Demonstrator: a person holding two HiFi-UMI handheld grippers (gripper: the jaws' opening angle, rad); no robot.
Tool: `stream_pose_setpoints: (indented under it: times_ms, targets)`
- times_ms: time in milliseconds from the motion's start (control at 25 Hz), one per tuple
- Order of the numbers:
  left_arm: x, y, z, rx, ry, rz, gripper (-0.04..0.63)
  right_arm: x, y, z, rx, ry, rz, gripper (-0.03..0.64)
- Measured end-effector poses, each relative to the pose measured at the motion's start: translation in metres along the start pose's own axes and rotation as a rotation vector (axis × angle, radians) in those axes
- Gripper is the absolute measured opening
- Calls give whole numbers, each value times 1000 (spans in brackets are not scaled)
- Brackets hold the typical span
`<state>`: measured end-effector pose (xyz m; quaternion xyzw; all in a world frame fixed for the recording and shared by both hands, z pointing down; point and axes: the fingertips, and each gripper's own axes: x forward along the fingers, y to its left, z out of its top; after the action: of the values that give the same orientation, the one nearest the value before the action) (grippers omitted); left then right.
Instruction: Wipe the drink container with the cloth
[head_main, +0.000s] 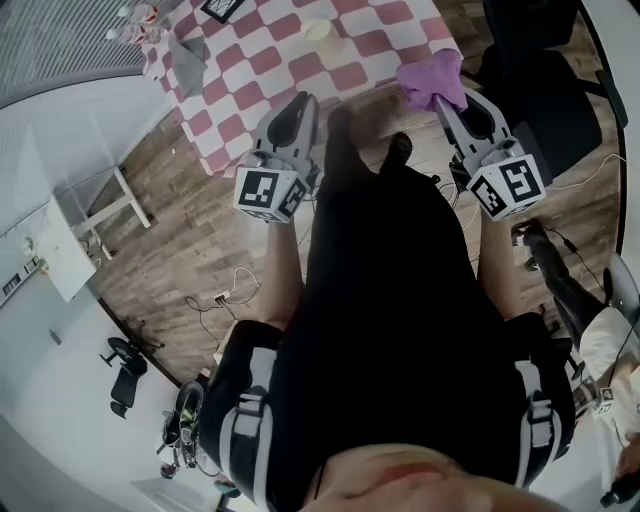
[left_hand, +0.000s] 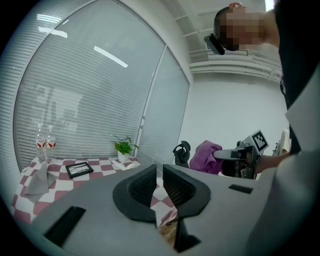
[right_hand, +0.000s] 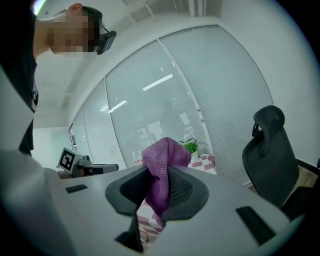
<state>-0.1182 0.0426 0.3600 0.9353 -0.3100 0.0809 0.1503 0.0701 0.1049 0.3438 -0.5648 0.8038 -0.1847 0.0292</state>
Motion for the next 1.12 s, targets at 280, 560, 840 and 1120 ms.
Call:
stream_pose_setpoints:
  times_ms: [280,560,840,1120]
  targets:
    - [24,45,16,26,19,-89,37,26,4,15,8,-31,-117,95]
    - [53,80,24,76,58,-216,104,55,13,22,6,-60,-218,95]
    - [75,103,5,108,139,-335,166,65,22,12,31,-76,-345,95]
    - [96,102,-20,196,239,-440,255,63,30,4,68,-100,-452,95]
